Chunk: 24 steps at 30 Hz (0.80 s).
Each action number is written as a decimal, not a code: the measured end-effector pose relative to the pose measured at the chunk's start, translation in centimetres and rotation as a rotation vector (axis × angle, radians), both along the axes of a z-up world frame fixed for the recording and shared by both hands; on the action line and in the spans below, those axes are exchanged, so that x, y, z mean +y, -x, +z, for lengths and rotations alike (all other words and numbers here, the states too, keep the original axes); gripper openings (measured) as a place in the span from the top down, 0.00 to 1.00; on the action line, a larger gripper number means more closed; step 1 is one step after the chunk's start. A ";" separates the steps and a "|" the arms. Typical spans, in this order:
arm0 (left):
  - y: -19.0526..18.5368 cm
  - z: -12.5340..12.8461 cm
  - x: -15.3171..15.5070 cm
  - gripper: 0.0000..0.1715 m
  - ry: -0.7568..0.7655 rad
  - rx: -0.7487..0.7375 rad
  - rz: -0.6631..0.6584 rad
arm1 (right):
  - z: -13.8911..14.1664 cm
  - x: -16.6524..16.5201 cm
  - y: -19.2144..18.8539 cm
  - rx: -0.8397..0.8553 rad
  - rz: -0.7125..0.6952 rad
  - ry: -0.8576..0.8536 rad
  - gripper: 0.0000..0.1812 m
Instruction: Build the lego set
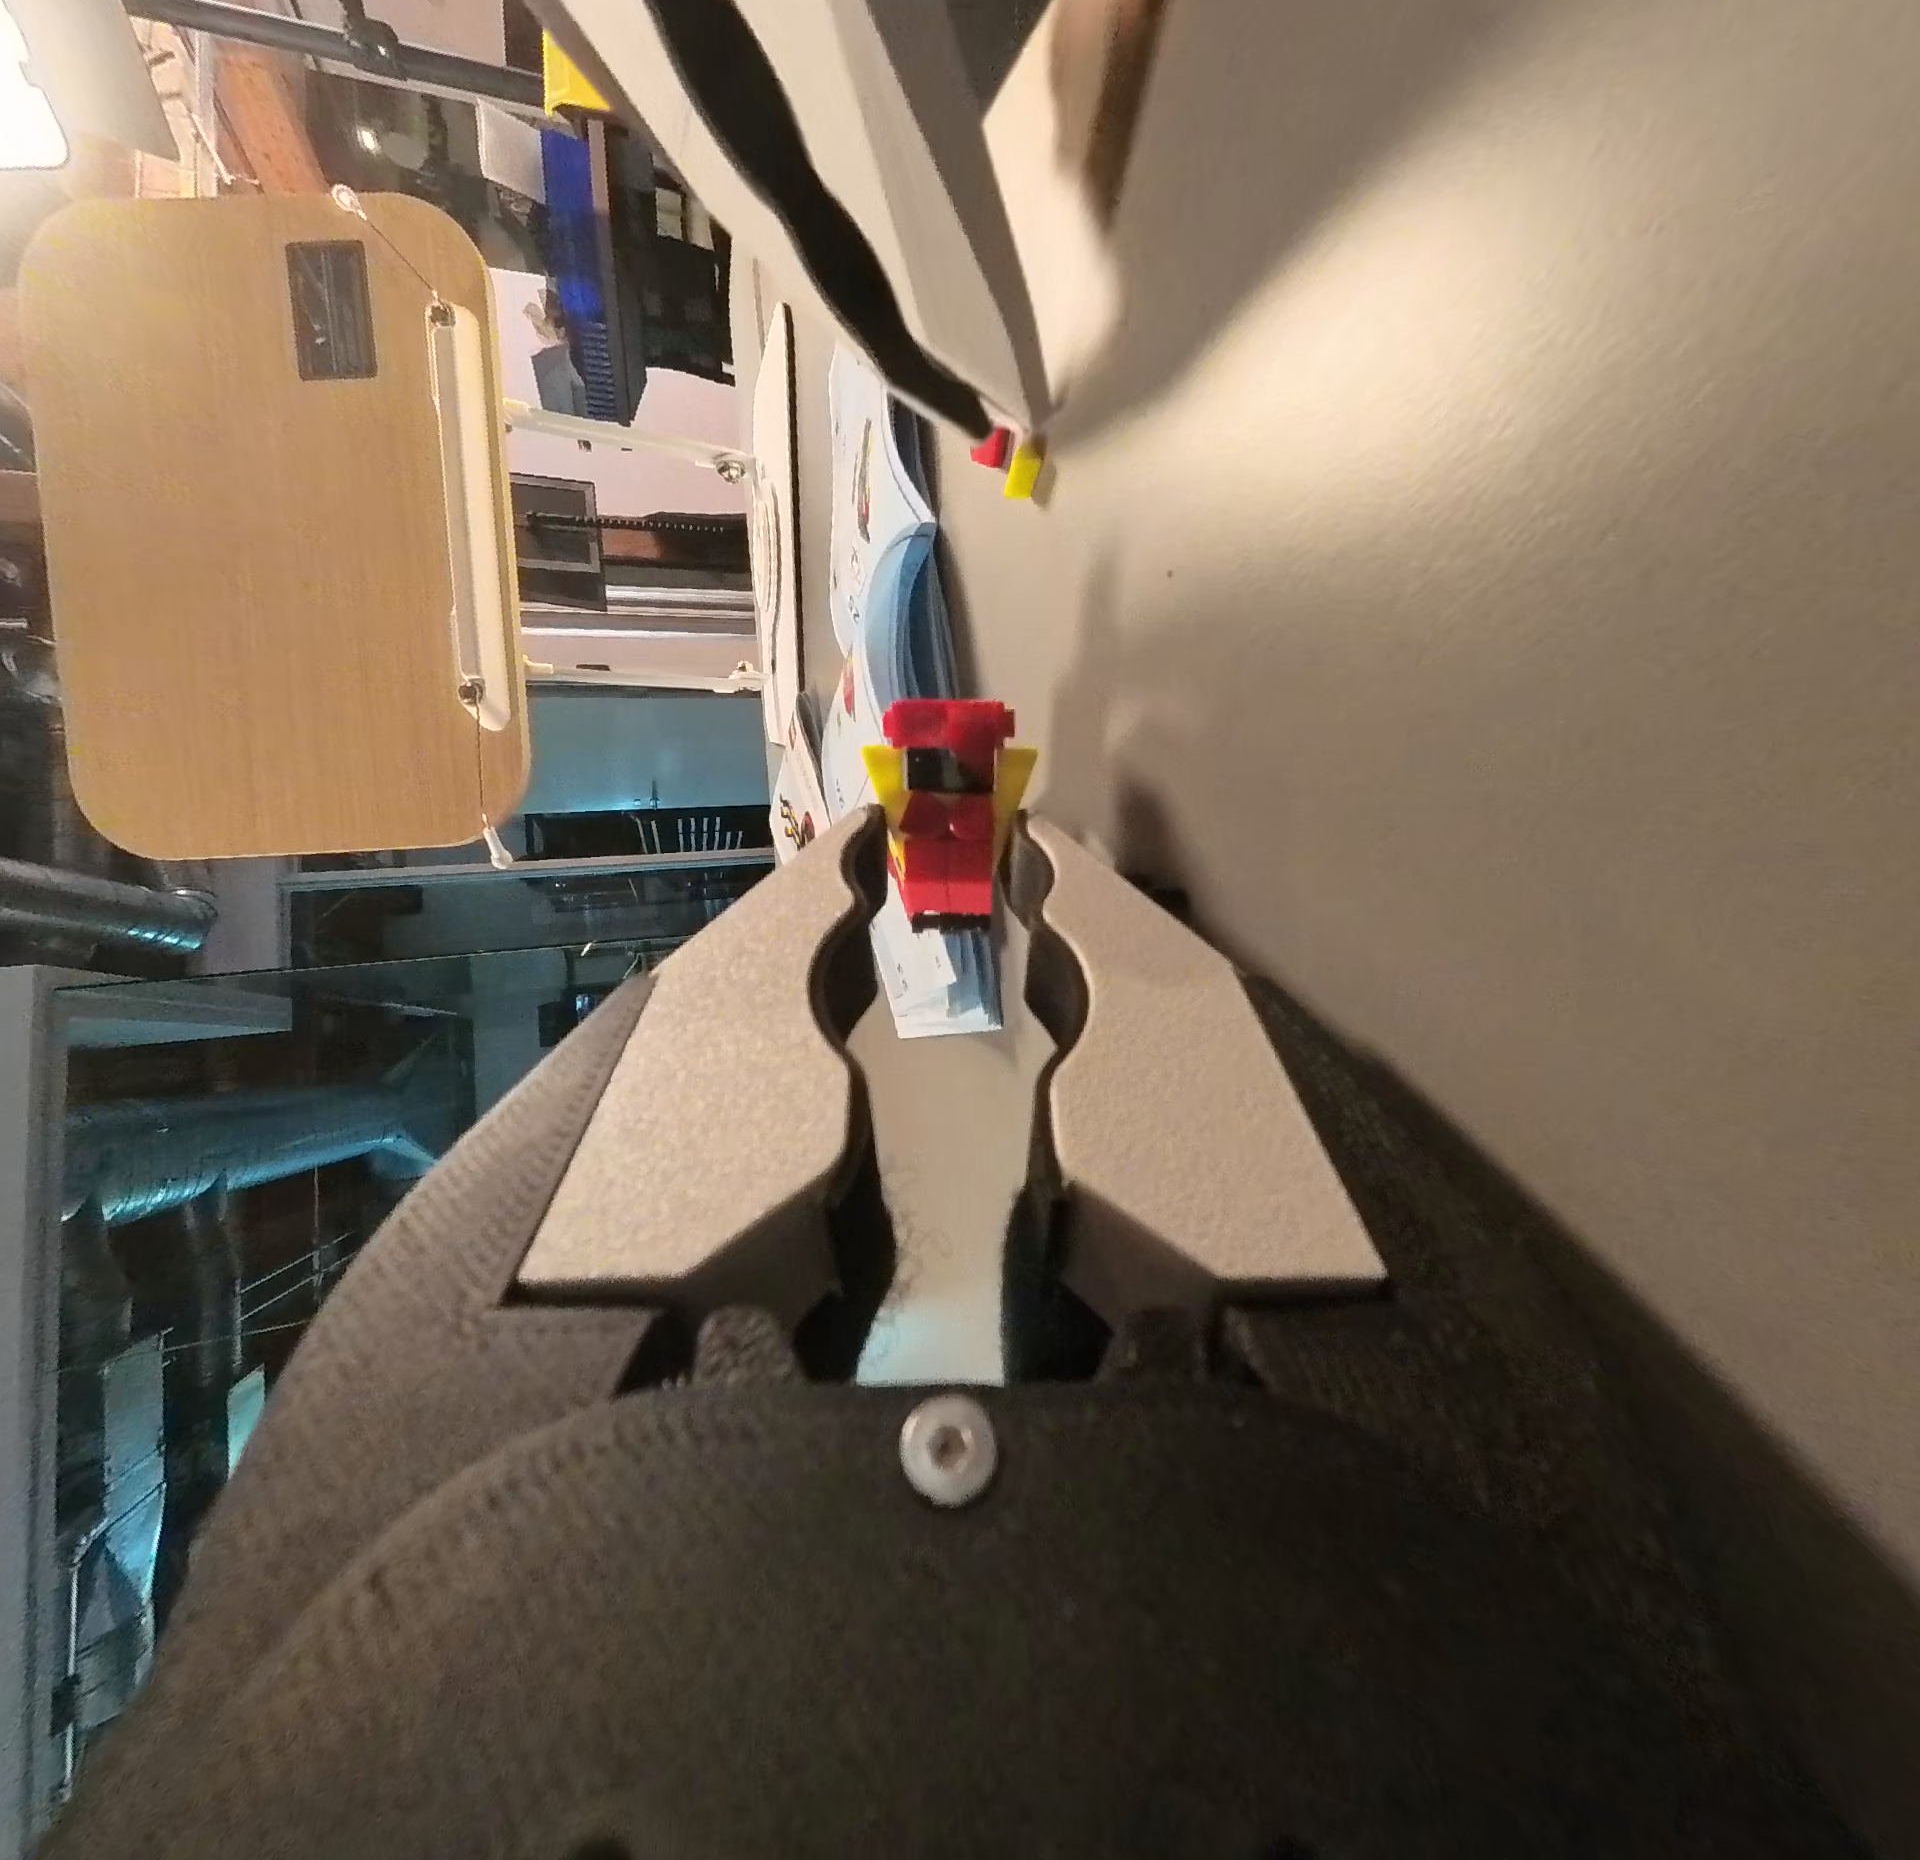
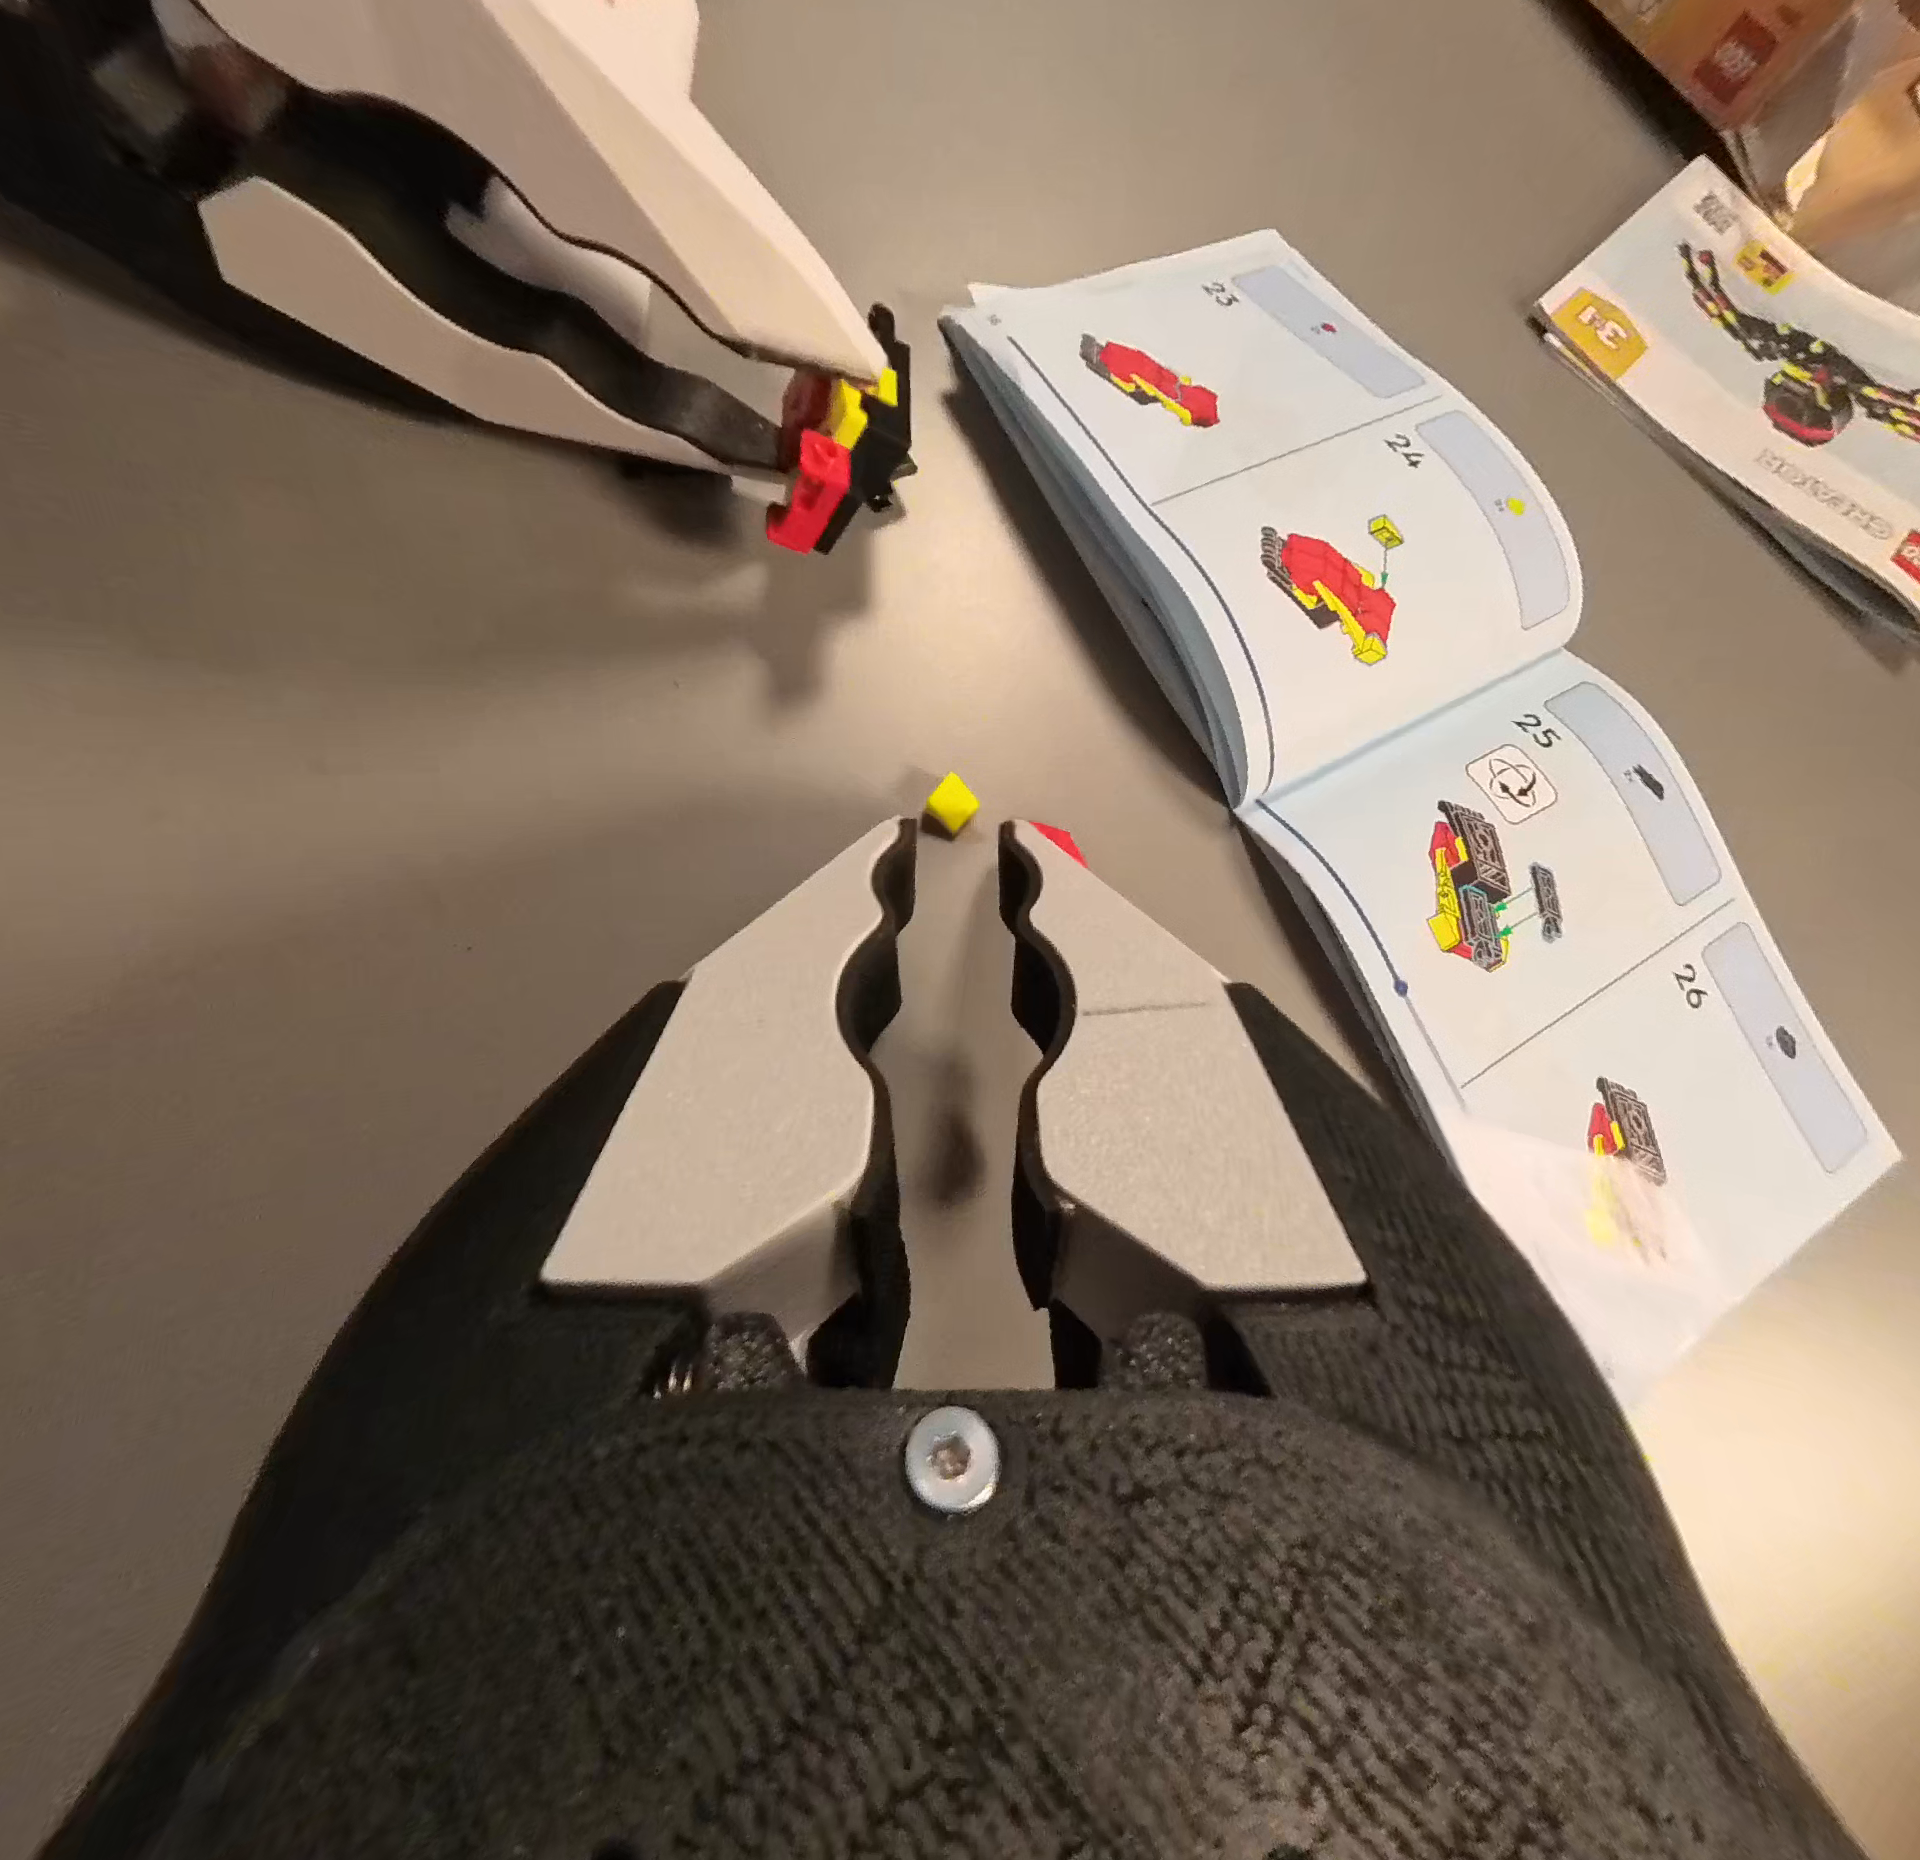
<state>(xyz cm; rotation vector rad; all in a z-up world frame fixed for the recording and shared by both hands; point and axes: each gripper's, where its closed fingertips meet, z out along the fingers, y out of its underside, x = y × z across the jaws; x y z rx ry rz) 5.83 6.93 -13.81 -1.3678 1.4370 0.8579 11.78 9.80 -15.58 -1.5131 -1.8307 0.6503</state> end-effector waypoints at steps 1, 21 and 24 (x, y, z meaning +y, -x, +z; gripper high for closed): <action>0.0 0.0 0.0 0.87 0.001 -0.001 -0.002 | 0.0 0.3 0.2 -0.001 -0.015 -0.011 0.93; 0.0 0.0 0.0 0.87 0.002 -0.004 0.000 | 0.1 0.3 2.3 0.010 -0.187 -0.016 0.88; 0.0 0.0 0.0 0.87 0.002 -0.004 -0.001 | 0.0 0.9 1.1 -0.041 -0.193 -0.047 0.89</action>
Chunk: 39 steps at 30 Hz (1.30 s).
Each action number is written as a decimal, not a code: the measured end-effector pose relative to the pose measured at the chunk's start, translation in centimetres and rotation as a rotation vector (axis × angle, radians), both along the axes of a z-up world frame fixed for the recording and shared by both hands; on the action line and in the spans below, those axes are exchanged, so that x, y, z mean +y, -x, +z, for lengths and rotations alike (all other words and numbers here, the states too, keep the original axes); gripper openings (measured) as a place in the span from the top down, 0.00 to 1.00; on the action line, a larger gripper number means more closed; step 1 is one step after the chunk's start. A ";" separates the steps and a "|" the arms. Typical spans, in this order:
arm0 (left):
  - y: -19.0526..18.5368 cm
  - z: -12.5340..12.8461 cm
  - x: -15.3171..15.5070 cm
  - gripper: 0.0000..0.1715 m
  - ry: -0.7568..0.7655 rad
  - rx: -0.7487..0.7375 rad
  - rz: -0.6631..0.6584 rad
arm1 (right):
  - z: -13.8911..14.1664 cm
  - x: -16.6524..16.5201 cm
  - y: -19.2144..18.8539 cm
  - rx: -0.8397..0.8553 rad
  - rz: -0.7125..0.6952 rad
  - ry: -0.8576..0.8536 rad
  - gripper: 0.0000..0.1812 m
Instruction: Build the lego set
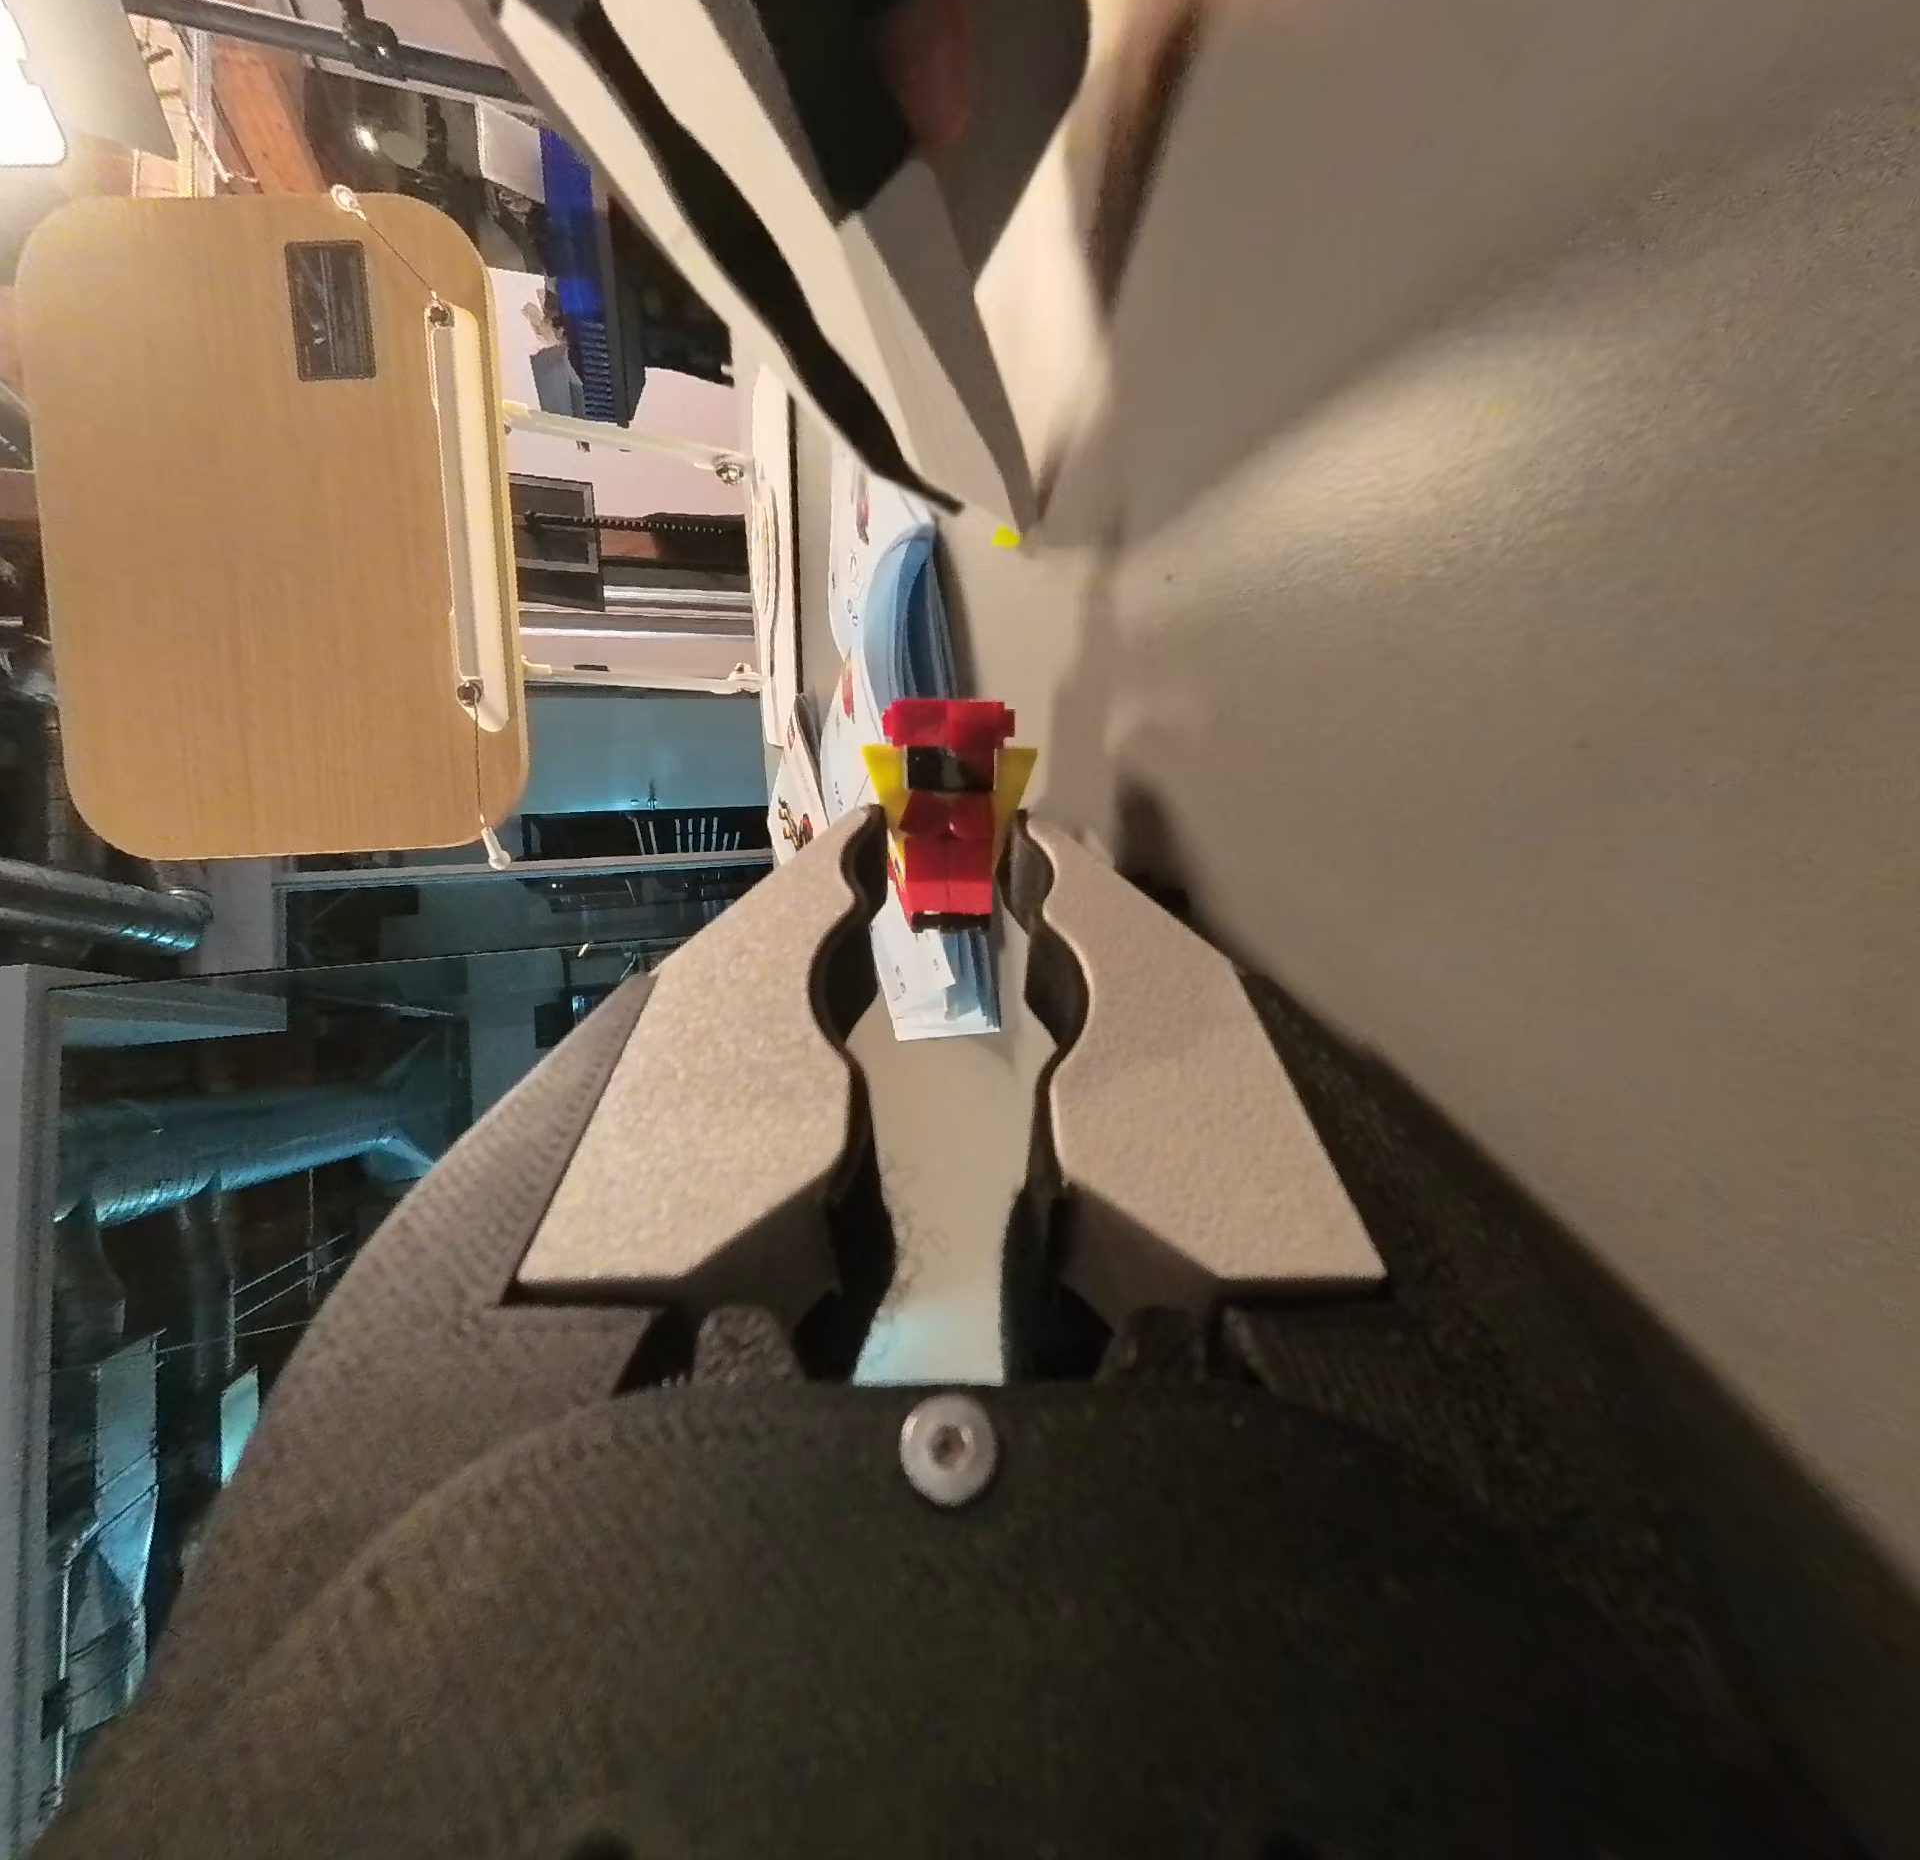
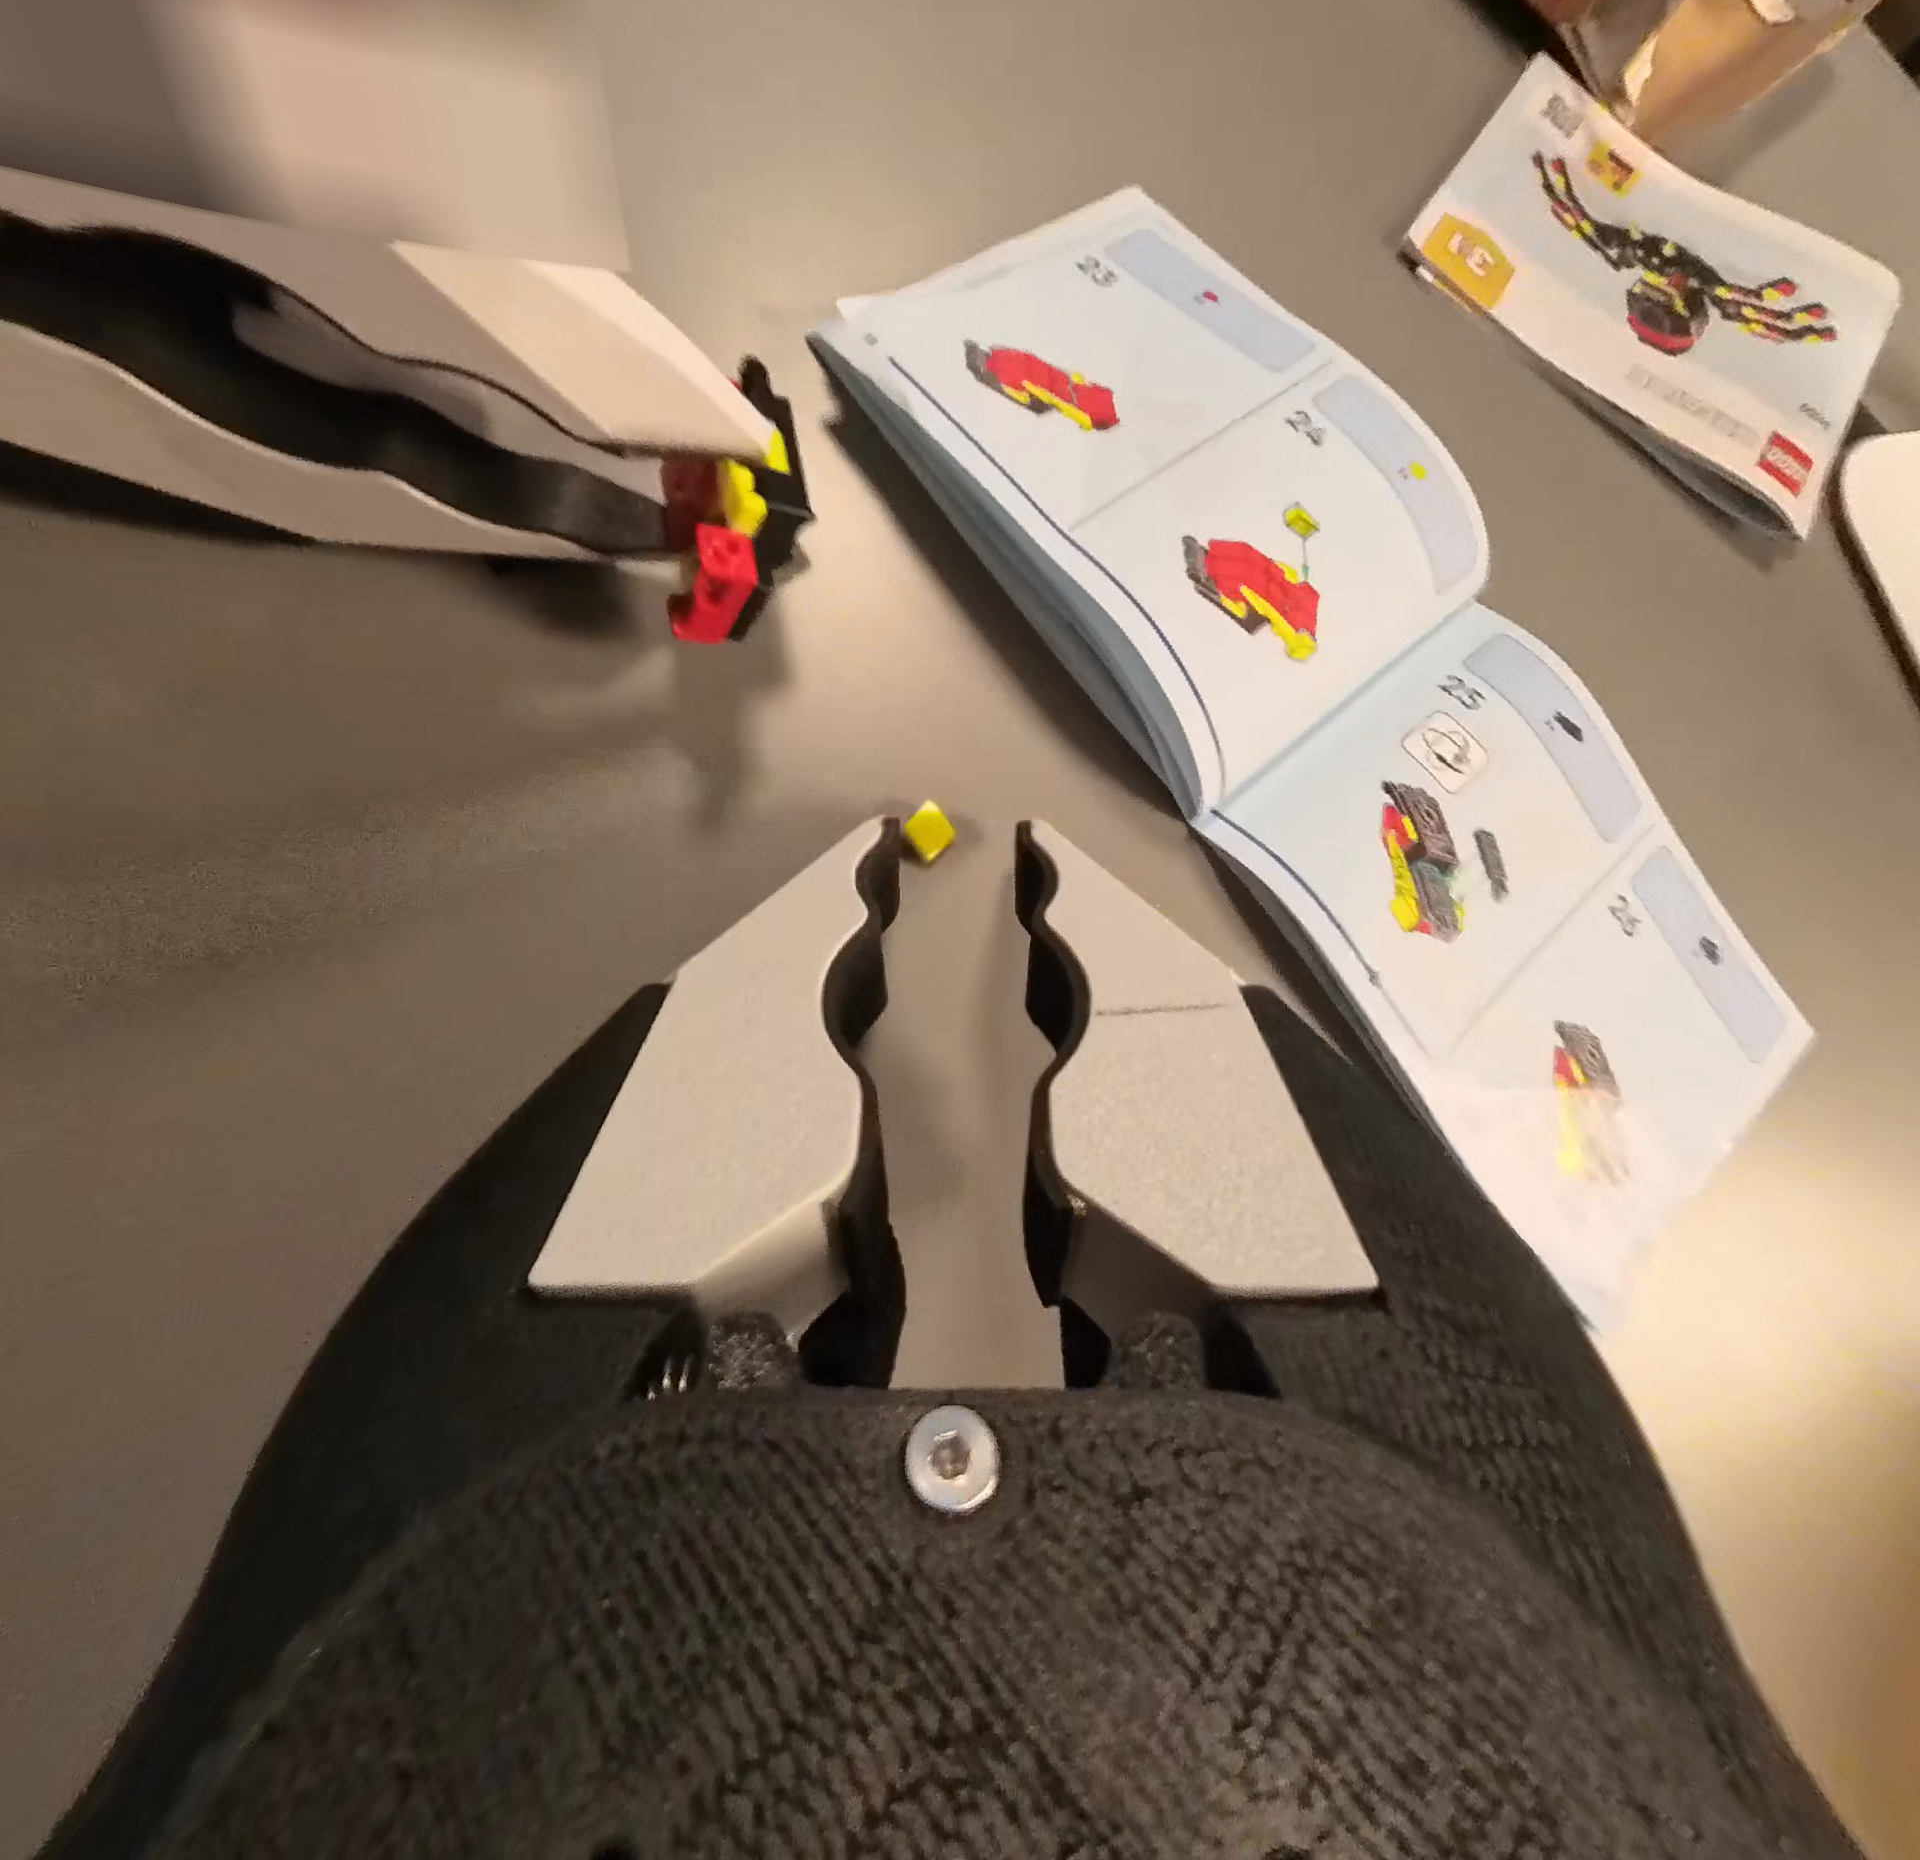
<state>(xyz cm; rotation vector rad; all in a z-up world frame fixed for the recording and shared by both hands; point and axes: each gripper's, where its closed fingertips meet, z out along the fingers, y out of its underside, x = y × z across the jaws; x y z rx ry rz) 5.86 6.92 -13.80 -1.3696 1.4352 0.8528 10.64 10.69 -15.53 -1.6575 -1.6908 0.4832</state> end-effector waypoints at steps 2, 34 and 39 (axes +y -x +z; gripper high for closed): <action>0.0 0.0 0.0 0.87 -0.001 0.000 0.000 | 0.2 1.2 -1.1 -0.031 -0.045 -0.055 0.89; -1.2 0.4 -0.1 0.87 -0.095 0.108 -0.052 | 3.8 -4.4 1.7 0.152 0.234 0.284 0.97; -1.4 0.4 -0.3 0.87 -0.108 0.123 -0.069 | 4.2 -5.4 1.8 0.081 0.294 0.346 0.97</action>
